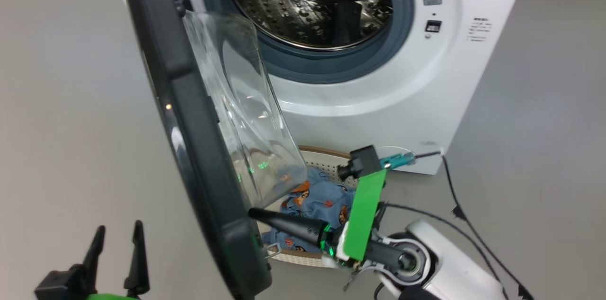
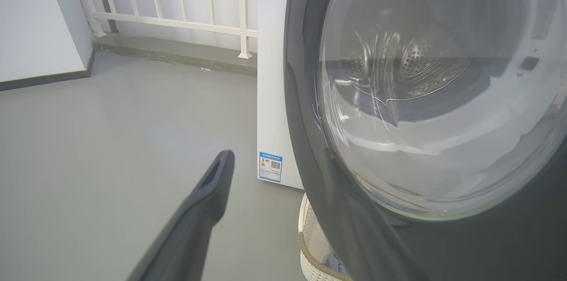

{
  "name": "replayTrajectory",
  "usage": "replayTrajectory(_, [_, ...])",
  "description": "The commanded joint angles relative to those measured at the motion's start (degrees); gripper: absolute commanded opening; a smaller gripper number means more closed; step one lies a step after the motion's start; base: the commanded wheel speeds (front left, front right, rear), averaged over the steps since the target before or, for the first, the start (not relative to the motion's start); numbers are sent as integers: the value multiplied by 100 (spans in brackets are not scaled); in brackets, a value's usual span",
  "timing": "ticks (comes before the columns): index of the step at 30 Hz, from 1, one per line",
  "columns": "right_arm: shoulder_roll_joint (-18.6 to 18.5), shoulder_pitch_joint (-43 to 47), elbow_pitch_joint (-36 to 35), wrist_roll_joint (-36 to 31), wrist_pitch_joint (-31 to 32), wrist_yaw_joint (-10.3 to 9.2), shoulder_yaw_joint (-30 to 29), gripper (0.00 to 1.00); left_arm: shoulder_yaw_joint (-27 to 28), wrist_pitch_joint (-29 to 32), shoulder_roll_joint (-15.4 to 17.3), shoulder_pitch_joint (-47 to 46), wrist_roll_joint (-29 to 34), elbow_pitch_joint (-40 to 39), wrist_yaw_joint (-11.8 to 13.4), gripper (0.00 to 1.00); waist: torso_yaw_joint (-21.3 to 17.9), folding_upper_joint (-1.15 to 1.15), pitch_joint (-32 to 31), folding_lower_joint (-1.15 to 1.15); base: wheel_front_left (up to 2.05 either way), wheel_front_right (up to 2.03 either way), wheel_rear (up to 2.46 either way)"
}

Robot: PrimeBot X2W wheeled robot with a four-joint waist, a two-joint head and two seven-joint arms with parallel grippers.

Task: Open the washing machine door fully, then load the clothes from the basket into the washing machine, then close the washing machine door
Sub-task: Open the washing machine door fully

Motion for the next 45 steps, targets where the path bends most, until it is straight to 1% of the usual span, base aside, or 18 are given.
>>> replayTrajectory(1, [218, -16, -120, 130, -214, 11, 294, 0, 63, -37, 70, -100, 44, -127, -8, 100, 165, 0, -59, 0, 0, 0, 0])
replayTrajectory(6, [219, -162, -7, 362, -664, 11, 693, 0, -106, -37, 64, -115, 24, -141, -8, 100, 288, 0, -74, 0, 0, 0, 0])
replayTrajectory(14, [220, -299, 105, 564, -1055, 11, 982, 0, -110, -37, 62, -115, 9, -173, -8, 100, 308, 0, -89, 0, 0, 0, 0])
replayTrajectory(18, [220, -291, 156, 521, -1172, 11, 959, 0, -47, -37, 61, -88, 15, -191, -8, 100, 241, 0, -105, 0, 0, 0, 0])
replayTrajectory(22, [219, -203, 168, 231, -1338, 11, 804, 0, 13, -37, 84, -65, 31, -212, -8, 100, 152, 0, -136, 0, 0, 0, 0])
replayTrajectory(23, [207, -159, 161, 128, -1389, 11, 759, 7, 40, -37, 89, -56, 26, -224, -8, 100, 119, 0, -145, 0, 0, 0, 0])
replayTrajectory(24, [130, -74, 104, -93, -1539, 11, 673, 44, 98, -37, 100, -27, 29, -244, -8, 100, 55, 0, -160, 0, 0, 0, 0])
replayTrajectory(25, [88, -28, 44, -182, -1612, 11, 636, 60, 132, -37, 107, -16, 29, -248, -8, 100, 15, 0, -166, 0, 0, 0, 0])
replayTrajectory(26, [36, 15, -30, -279, -1720, 11, 588, 88, 159, -37, 114, -7, 32, -248, -8, 100, -20, 0, -173, 0, 0, 0, 0])
replayTrajectory(27, [-37, 45, -93, -421, -1873, 11, 547, 100, 179, -37, 119, -1, 36, -250, -8, 100, -46, 0, -176, 0, 0, 0, 0])
replayTrajectory(29, [-222, 88, -174, -830, -2298, 11, 541, 100, 235, -37, 125, 16, 45, -261, -8, 100, -115, 0, -185, 0, 0, 0, 0])
replayTrajectory(31, [-446, 109, -163, -1357, -2869, 11, 644, 100, 294, -37, 126, 33, 60, -266, -8, 100, -183, 0, -201, 0, 0, 0, 0])
replayTrajectory(36, [-975, 168, 198, -2407, -4298, 11, 880, 100, 451, -37, 124, 78, 85, -286, -8, 100, -358, 0, -238, 0, 0, 0, 0])
replayTrajectory(38, [-1134, 187, 454, -2916, -4526, 11, 806, 100, 512, -37, 120, 95, 101, -310, -8, 100, -427, 0, -235, 0, 0, 0, 0])
replayTrajectory(39, [-1190, 212, 564, -3213, -4561, 11, 704, 100, 542, -37, 118, 104, 109, -321, -8, 100, -462, 0, -237, 0, 0, 0, 0])
replayTrajectory(40, [-1205, 253, 596, -3569, -4569, 11, 421, 100, 574, -37, 116, 114, 114, -332, -8, 100, -503, 0, -236, 0, 0, 0, 0])
replayTrajectory(43, [-1056, 682, 383, -4531, -4574, 11, -619, 100, 635, -37, 111, 134, 125, -359, -8, 100, -597, 0, -232, 0, 0, 0, 0])
replayTrajectory(45, [-924, 1053, 147, -5162, -4575, 11, -1211, 100, 656, -37, 108, 155, 130, -366, -8, 100, -655, 0, -245, 0, 0, 0, 0])
